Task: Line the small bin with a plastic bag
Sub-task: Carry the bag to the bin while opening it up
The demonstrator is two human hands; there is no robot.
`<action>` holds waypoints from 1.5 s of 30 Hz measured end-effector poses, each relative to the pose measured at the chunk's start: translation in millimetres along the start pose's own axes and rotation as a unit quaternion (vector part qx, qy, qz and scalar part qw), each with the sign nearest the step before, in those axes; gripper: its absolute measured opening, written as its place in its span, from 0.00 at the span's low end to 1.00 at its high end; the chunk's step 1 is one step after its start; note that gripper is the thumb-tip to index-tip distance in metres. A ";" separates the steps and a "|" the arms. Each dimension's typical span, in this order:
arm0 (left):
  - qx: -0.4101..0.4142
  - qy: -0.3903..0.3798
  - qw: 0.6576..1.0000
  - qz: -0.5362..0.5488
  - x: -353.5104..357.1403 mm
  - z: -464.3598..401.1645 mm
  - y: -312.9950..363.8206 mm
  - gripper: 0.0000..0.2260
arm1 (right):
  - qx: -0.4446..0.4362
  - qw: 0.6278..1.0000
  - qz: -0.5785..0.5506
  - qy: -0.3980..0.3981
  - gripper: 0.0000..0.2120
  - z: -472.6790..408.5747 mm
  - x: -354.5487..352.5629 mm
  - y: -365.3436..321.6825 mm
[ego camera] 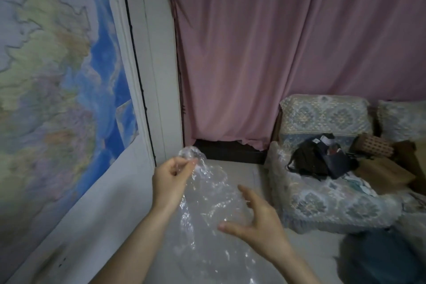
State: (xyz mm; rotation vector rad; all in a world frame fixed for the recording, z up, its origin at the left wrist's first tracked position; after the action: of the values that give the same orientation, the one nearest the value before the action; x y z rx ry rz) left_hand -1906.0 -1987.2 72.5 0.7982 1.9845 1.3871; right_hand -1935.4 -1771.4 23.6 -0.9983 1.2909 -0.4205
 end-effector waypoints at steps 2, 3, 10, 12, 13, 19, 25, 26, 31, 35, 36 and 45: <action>-0.009 0.024 1.000 0.017 11.2 -36.4 -17.0 0.04 | 0.006 0.999 0.050 -0.001 0.45 -41.2 9.2 9.7; -0.006 0.034 0.999 0.015 15.3 -55.5 -24.9 0.04 | 0.010 0.998 0.065 0.008 0.39 -62.9 10.6 15.1; -0.001 0.094 0.995 -0.029 18.6 -204.5 -80.4 0.15 | 0.004 0.995 0.045 0.085 0.04 -227.1 -12.1 25.0; 0.005 0.096 0.991 -0.094 15.1 -248.4 -93.5 0.14 | -0.008 0.996 0.016 0.090 0.05 -272.9 -19.6 20.0; 0.015 0.081 0.988 -0.127 14.2 -269.3 -99.0 0.13 | -0.014 0.995 0.005 0.095 0.05 -294.7 -23.5 18.0; -0.041 0.042 0.994 -0.096 13.3 -344.3 -126.3 0.27 | -0.090 0.994 -0.033 0.055 0.06 -407.1 -22.6 -1.2; 0.148 -0.107 0.929 -0.323 92.1 -386.5 -75.7 0.35 | -0.212 0.971 -0.034 -0.103 0.05 -513.6 29.9 -47.2; 0.133 -0.137 0.914 -0.358 114.2 -396.0 -83.1 0.33 | -0.233 0.963 -0.049 -0.129 0.06 -527.9 38.0 -55.2; -0.029 -0.099 0.913 -0.394 141.5 -459.1 -122.4 0.05 | -0.225 0.933 -0.164 -0.228 0.11 -617.7 43.9 -64.2; -0.069 0.019 0.961 -0.267 122.5 -476.7 -128.8 0.07 | -0.192 0.912 -0.119 -0.342 0.19 -694.7 44.6 -48.5; -0.077 0.047 0.964 -0.252 117.8 -478.8 -130.1 0.06 | -0.206 0.899 -0.082 -0.378 0.22 -701.9 52.3 -47.8; -0.143 0.189 0.931 -0.278 76.0 -440.9 -153.0 0.11 | -0.303 0.872 -0.166 -0.347 0.04 -726.5 106.6 -89.0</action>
State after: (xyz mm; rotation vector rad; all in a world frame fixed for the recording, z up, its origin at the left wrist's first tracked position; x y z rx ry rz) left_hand -2306.2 -2237.5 44.9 -0.1800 1.9899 1.4896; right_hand -2555.5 -2172.6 63.9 -1.7202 0.5782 0.1241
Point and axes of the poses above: each hand's wrist, its own z-axis away from the middle knuckle, its own x-axis out of the palm, y = z × x, the point moved 8 cm from there along -z, towards the middle knuckle, and after that the axes turned 3 degrees about x, right-handed, at the moved point
